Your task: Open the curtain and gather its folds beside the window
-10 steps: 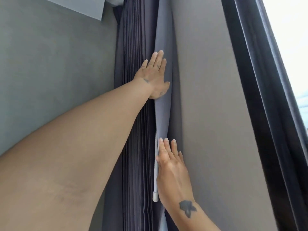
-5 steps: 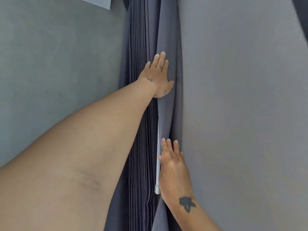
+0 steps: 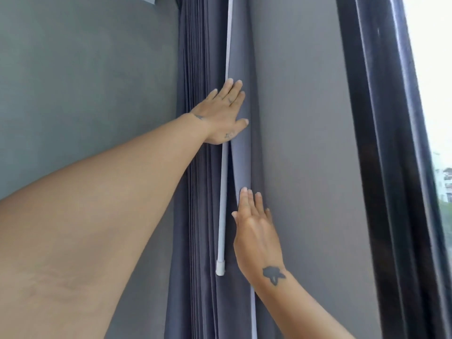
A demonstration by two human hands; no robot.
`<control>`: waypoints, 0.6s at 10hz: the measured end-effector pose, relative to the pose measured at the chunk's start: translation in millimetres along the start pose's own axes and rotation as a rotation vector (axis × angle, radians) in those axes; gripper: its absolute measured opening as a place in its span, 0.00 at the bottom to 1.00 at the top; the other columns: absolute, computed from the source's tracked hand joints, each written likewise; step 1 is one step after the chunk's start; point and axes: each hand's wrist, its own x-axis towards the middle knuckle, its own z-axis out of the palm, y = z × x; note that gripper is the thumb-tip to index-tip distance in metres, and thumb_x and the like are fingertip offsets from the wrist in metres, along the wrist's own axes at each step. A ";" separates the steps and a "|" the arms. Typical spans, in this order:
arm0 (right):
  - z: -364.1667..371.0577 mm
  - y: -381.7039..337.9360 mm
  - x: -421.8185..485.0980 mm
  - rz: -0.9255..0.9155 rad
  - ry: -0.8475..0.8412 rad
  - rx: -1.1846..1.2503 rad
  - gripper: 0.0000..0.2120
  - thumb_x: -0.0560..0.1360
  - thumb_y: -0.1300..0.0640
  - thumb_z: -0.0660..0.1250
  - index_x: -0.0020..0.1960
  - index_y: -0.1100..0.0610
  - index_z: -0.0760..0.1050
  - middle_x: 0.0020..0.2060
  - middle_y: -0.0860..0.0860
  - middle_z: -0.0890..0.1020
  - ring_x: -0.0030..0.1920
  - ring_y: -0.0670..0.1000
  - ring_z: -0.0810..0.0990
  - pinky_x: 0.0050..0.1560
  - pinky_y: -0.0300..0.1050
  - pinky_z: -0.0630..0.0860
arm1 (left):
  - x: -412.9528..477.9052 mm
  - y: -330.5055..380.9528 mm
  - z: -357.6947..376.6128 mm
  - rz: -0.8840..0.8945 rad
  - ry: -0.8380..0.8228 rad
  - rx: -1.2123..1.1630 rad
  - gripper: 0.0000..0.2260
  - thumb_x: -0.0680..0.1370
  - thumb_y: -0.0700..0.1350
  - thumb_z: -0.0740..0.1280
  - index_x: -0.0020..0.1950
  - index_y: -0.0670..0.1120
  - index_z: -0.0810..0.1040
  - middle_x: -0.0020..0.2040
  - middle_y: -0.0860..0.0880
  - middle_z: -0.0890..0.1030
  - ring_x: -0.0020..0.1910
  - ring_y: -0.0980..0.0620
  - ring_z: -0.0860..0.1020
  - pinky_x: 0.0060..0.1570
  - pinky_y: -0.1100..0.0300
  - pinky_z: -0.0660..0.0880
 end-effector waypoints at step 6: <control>-169.1 -8.8 -105.8 -0.037 -0.575 -0.148 0.26 0.80 0.52 0.50 0.72 0.57 0.41 0.74 0.56 0.44 0.71 0.55 0.40 0.69 0.55 0.51 | -142.2 109.6 -5.7 -0.009 -0.071 -0.407 0.26 0.82 0.53 0.47 0.77 0.45 0.46 0.78 0.49 0.41 0.75 0.53 0.38 0.74 0.52 0.41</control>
